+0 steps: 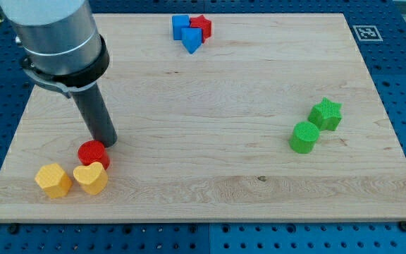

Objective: Push the green star into red circle

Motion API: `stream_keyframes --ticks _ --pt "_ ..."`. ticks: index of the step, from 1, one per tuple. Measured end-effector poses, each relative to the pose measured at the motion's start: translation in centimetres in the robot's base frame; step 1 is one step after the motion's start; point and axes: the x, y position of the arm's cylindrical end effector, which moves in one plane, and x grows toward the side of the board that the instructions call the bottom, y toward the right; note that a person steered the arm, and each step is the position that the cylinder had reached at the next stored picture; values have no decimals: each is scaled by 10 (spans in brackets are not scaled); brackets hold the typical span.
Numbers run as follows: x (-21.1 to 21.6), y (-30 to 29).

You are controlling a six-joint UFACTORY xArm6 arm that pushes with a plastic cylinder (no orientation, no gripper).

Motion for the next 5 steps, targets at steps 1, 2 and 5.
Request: stream_keyframes --ticks 1,2,5 --pt "-11 7" --pt "-48 77" --pt "-119 301"
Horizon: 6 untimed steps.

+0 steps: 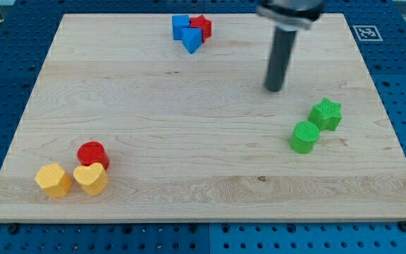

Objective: Push the green star into red circle

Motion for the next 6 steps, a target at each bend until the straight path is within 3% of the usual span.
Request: stream_keyframes --ticks 1,2,3,6 --pt "8 67" --pt "38 97" --pt "70 91" --pt "75 14"
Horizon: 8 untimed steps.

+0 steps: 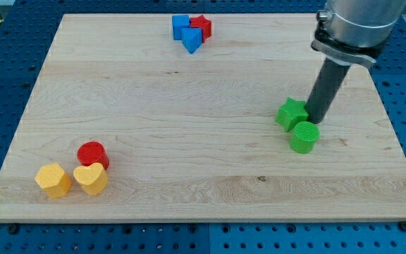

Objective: Push the green star into red circle

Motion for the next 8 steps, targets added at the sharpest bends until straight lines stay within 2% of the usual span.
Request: stream_keyframes --ticks 3,5,8 --pt "-20 -101" --pt "-17 -155" --pt "51 -223"
